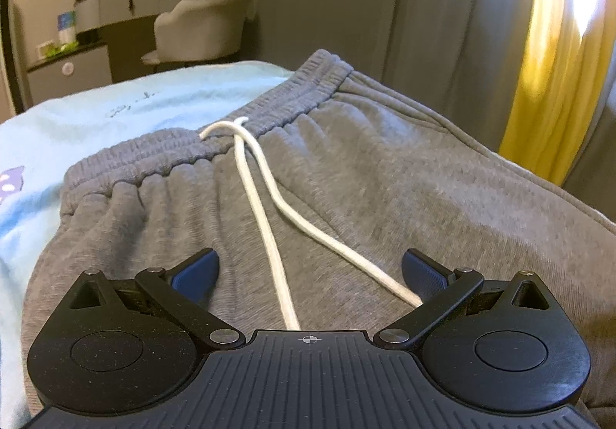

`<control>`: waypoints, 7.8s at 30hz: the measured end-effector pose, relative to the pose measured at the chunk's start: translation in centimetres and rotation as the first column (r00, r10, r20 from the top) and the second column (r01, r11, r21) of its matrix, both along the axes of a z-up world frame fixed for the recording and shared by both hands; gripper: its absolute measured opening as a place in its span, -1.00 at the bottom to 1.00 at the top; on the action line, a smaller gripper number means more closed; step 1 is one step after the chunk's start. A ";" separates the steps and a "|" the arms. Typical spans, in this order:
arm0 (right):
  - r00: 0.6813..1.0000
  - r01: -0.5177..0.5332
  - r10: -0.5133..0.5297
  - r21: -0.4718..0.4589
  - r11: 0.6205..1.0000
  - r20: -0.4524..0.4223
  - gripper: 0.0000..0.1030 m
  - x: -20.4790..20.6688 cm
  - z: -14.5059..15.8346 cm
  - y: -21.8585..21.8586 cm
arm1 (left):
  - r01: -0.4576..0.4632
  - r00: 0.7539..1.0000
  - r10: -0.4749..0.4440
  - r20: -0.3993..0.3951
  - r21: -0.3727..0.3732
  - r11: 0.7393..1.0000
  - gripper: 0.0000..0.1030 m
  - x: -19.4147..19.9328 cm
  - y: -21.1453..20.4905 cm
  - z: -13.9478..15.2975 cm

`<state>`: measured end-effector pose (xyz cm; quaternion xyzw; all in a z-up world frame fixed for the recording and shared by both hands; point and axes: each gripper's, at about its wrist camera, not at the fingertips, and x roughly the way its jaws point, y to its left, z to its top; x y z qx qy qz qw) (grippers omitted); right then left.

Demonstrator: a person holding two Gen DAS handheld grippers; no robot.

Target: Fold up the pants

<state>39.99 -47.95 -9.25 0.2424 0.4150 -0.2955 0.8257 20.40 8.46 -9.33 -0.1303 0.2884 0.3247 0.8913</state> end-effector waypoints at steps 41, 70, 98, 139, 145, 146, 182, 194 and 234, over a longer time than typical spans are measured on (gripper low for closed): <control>0.832 0.049 -0.301 0.478 0.877 0.466 -0.62 -37.8 -4.6 -7.5 | 0.331 0.944 -0.247 0.220 -0.627 0.705 0.33 13.4 5.0 3.9; 0.892 -0.043 -0.113 0.329 0.943 0.438 -0.91 -49.7 2.9 -12.2 | 0.396 0.918 -0.297 0.262 -0.594 0.700 -0.82 -15.7 7.7 5.0; 0.961 0.037 -0.087 0.187 0.982 0.264 -0.50 -51.3 -0.4 -13.7 | 0.116 0.993 -0.097 0.065 -0.487 0.865 0.10 -19.2 8.9 5.1; 0.860 -0.062 -0.146 0.384 0.921 0.489 -0.22 -52.2 -3.6 -17.3 | 0.356 0.922 -0.388 -0.008 -0.381 0.853 0.68 -16.4 -3.1 3.6; 0.899 -0.023 -0.115 0.307 0.951 0.423 -0.65 -51.0 -2.1 -16.5 | 0.351 0.927 -0.375 0.020 -0.400 0.846 0.68 -16.7 -2.7 3.8; 0.905 -0.012 -0.115 0.295 0.956 0.411 -0.66 -50.9 -1.7 -16.3 | 0.348 0.929 -0.370 0.025 -0.403 0.847 0.68 -16.8 -2.6 3.8; 0.797 -0.592 0.507 0.265 0.761 0.328 0.16 -45.6 0.3 8.1 | 0.549 0.818 -0.557 0.141 -0.478 0.685 0.67 -17.8 -3.8 5.0; 0.860 -0.462 0.329 0.321 0.827 0.391 0.86 -45.8 -0.2 4.5 | 0.625 0.668 -0.740 0.081 -0.601 0.498 0.53 -10.9 -12.8 2.9; 0.807 -0.563 0.426 0.311 0.766 0.409 0.90 -43.8 -1.8 5.8 | 0.564 0.741 -0.669 -0.053 -0.491 0.664 -0.37 -8.9 -10.9 3.0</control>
